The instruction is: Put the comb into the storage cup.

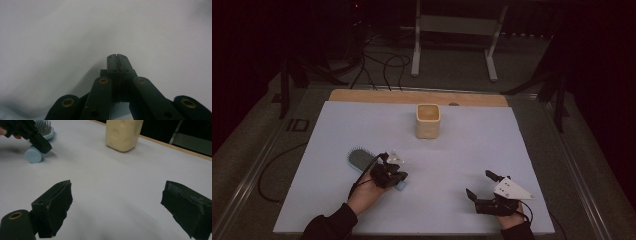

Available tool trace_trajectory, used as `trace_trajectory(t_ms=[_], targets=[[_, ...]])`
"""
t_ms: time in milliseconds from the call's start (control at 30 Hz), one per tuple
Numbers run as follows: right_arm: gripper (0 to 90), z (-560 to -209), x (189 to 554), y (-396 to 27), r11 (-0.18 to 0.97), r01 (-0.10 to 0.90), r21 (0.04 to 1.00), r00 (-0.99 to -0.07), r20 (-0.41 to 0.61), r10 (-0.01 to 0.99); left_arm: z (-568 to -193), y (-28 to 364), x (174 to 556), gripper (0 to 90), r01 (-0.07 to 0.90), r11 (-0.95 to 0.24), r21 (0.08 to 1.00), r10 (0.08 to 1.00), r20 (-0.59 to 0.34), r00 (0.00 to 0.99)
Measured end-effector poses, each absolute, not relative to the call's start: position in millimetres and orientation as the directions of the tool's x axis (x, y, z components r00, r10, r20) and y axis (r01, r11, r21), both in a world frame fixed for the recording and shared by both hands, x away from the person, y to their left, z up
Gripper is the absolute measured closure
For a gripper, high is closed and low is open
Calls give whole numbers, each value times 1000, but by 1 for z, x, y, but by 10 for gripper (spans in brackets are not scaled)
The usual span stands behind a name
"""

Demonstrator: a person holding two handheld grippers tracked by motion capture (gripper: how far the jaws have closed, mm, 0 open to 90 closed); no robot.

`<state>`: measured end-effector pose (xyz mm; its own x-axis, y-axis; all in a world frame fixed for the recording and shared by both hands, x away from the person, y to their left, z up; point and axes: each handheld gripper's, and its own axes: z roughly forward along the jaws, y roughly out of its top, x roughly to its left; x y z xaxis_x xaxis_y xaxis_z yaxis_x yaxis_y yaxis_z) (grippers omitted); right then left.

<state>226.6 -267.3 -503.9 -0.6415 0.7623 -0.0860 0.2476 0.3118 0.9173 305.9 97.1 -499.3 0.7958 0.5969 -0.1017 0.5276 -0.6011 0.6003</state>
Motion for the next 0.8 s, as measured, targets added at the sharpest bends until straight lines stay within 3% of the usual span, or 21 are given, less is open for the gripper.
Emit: trace_trajectory(t_ms=[800], targets=[[90,-503,227,-268,302,250,920,-639,-78,765,-498,136,260,898,548,-666,506,583,-104,805]])
